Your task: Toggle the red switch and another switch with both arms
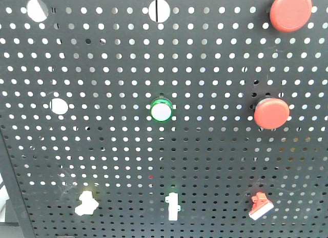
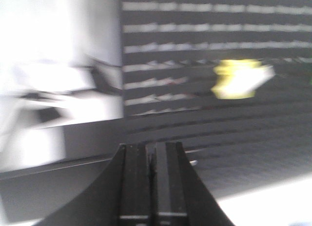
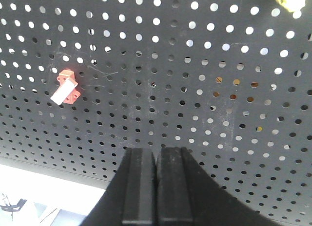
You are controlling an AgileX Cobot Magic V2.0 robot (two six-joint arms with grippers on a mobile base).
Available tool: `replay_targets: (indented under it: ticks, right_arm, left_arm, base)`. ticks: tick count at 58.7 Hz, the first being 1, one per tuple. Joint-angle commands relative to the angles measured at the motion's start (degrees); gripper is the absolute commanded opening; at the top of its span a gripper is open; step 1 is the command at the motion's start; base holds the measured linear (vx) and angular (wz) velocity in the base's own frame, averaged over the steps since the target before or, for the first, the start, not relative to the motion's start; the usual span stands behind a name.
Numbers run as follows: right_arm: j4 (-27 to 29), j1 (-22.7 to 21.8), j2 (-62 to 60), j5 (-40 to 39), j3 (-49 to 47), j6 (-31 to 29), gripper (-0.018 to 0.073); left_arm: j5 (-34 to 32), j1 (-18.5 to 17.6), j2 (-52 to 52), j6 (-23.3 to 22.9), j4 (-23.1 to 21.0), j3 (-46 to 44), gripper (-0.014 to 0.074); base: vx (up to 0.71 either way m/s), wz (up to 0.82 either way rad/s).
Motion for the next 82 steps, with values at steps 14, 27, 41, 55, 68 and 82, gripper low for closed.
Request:
replay_targets:
  ticks: [14, 27, 41, 55, 68, 82]
  right_arm:
    - [-1.7, -0.34, 0.65, -4.22, -1.8, -0.11, -0.0006]
    - [-1.72, -0.34, 0.65, -4.31, -1.8, -0.11, -0.0006]
    - [-1.72, -0.34, 0.65, -4.31, -1.8, -0.11, -0.0006]
    - [-1.72, -0.34, 0.65, -4.38, -1.8, -0.11, -0.0006]
    - [6.28, -3.69, 0.59, -6.27, 0.45, -3.77, -0.0006]
    - [21.7, -25.69, -0.32, -33.84, 21.28, -12.83, -0.0006]
  left_arm:
    - [2.48, 7.95, -14.55, -0.15, 1.35, 8.23, 0.0003]
    - [4.08, 7.95, -14.74, -0.31, 1.29, 8.23, 0.0003]
    - [4.95, 7.95, -14.74, -0.31, 1.18, 8.17, 0.0003]
    - [4.95, 7.95, -14.74, -0.31, 1.18, 8.17, 0.0003]
    - [4.95, 7.95, -14.74, -0.31, 1.18, 8.17, 0.0003]
    - [4.95, 7.95, -14.74, -0.31, 1.18, 8.17, 0.0003]
  base:
    - [0.0, 0.0]
    - [0.0, 0.0]
    - [0.0, 0.0]
    - [0.0, 0.0]
    - [0.0, 0.0]
    - [0.0, 0.0]
